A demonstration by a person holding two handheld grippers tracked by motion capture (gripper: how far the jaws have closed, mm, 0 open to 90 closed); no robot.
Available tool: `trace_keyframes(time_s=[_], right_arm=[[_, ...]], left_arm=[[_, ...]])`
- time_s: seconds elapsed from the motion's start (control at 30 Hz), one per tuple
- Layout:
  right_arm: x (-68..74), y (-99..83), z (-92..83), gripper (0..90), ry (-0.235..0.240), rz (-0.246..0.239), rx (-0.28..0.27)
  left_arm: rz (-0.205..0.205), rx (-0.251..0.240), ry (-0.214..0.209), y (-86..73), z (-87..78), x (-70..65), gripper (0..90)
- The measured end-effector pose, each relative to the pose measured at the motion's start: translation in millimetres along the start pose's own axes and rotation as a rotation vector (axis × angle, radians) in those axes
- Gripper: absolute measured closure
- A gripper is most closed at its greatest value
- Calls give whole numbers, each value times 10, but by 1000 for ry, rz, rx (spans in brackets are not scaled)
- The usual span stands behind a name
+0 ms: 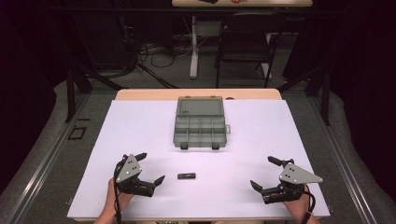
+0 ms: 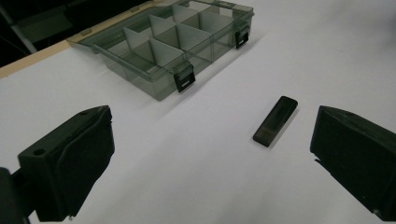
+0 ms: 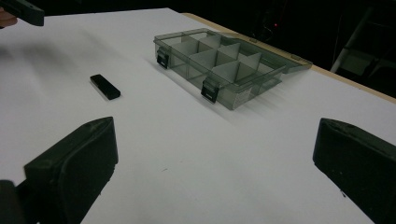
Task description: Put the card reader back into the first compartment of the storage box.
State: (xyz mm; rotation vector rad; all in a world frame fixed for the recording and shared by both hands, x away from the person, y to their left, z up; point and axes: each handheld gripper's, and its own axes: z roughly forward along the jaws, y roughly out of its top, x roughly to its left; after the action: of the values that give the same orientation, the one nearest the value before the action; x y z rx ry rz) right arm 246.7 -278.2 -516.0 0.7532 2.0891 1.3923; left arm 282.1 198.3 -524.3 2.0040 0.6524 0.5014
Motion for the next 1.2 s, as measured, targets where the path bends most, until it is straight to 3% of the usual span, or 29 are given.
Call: trace_keyframes(time_s=[0.6,1.2], right_arm=[[7,-7,11,0,6,0,13],[7,-22,24,0,29,4,27]], left_arm=[[70,28,-122,181,198,43,0],[115,70,-191,263,473,20,0]])
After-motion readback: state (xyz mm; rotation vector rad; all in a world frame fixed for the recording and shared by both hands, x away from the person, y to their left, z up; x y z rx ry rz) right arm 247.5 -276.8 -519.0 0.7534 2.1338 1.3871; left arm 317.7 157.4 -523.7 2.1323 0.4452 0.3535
